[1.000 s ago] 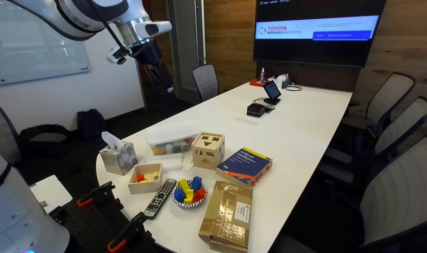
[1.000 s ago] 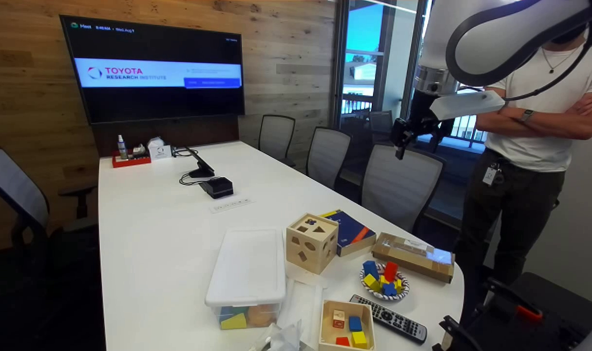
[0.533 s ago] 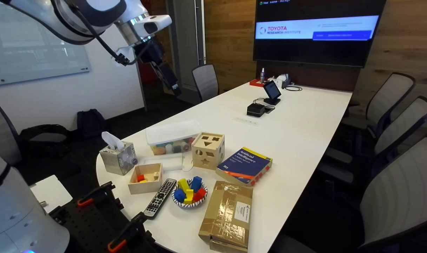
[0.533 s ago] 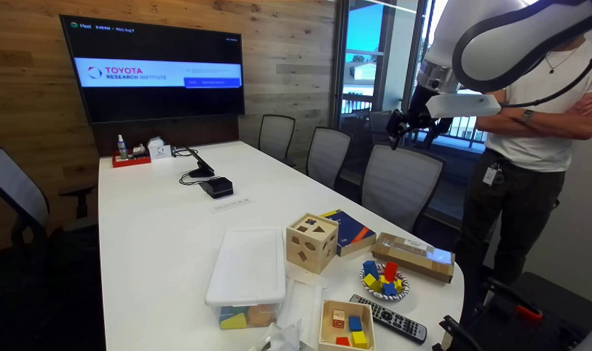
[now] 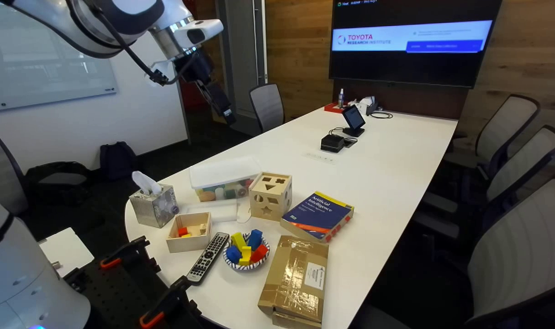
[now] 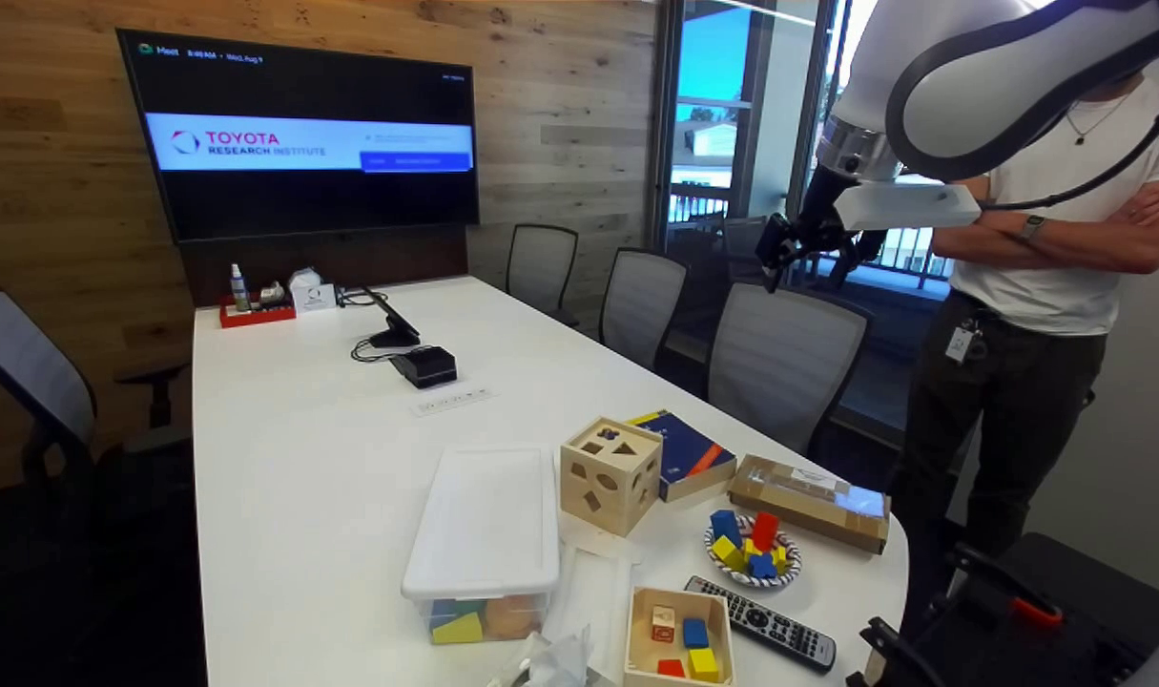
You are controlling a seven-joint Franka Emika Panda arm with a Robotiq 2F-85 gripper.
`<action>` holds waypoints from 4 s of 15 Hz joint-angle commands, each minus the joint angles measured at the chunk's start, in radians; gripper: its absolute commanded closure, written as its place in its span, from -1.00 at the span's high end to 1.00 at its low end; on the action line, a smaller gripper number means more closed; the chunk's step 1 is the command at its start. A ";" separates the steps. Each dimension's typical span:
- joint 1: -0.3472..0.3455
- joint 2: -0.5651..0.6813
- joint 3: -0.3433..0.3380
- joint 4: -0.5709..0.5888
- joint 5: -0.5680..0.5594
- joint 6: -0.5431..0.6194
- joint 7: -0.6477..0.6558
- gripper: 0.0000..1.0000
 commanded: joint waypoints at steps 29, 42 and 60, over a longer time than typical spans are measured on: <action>0.000 0.048 0.072 0.148 -0.037 -0.199 -0.046 1.00; -0.009 0.250 0.067 0.161 -0.192 -0.226 0.073 1.00; 0.000 0.366 -0.030 0.069 -0.396 -0.251 0.180 1.00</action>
